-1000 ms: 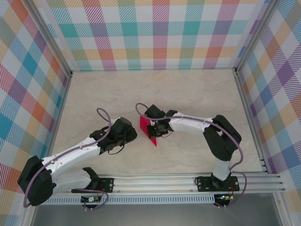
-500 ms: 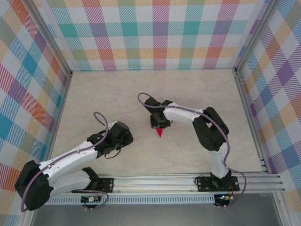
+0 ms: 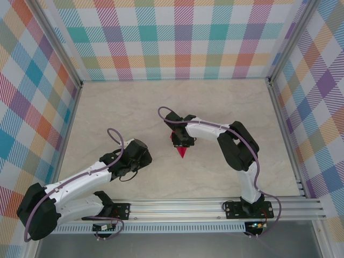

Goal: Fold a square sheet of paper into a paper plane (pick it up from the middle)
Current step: Turn over the paper plane at the center of the table, then reset both arms

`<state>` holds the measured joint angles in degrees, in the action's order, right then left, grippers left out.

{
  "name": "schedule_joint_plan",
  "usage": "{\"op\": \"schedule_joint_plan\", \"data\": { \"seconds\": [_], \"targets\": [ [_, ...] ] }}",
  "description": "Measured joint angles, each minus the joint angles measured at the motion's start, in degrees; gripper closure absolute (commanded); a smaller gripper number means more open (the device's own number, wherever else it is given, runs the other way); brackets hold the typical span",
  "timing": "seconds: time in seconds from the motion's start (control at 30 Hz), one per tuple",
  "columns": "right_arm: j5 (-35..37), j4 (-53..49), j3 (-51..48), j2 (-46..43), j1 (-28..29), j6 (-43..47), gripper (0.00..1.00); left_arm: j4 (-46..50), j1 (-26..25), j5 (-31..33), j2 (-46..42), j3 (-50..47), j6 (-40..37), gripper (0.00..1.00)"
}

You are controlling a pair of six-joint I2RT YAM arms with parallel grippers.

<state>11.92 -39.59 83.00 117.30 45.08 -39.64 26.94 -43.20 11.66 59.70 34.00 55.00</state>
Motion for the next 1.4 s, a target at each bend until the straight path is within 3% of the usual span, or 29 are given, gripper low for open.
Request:
{"op": "schedule_joint_plan", "data": {
  "seconds": [0.17, 0.37, 0.5, 0.67, 0.83, 0.97, 1.13, 1.27, 1.4],
  "targets": [
    [0.07, -0.68, -1.46, -5.35, 0.0, 0.92, 0.63, 0.52, 0.02, 0.5, -0.39, 0.0, -0.44, 0.5],
    [3.43, 0.02, -7.28, -20.92, 0.0, 1.38, 0.51, 2.01, 0.52, 2.47, -1.01, 0.0, -1.38, 0.49],
    [9.53, 1.25, -13.57, -32.28, 0.0, 1.4, 0.32, 3.61, 1.44, 4.59, -1.79, 0.0, -2.67, 0.47],
    [19.52, 1.46, -22.51, -45.0, -1.53, 1.09, 0.12, 4.9, 4.13, 8.24, -4.7, 0.0, -5.46, 0.32],
    [28.39, 4.44, -31.95, -54.12, -8.41, 1.97, 0.05, 4.52, 8.87, 11.96, -7.19, -0.13, -10.78, 0.15],
    [32.89, 11.13, -39.69, -55.06, -14.58, 7.72, 0.01, 3.69, 14.49, 14.51, -7.5, -0.17, -16.33, 0.07],
    [34.29, 18.12, -42.84, -48.19, -20.74, 15.34, 0.0, -0.13, 21.75, 15.91, -7.02, -0.35, -22.47, 0.0],
    [33.18, 27.67, -44.04, -43.28, -23.76, 22.82, 0.0, -4.04, 26.6, 16.13, -3.15, -0.17, -27.74, 0.0],
    [27.98, 40.68, -48.15, -39.65, -26.73, 28.72, 0.0, -8.2, 28.04, 17.16, 2.23, 0.26, -32.7, 0.0]
  ]
}}
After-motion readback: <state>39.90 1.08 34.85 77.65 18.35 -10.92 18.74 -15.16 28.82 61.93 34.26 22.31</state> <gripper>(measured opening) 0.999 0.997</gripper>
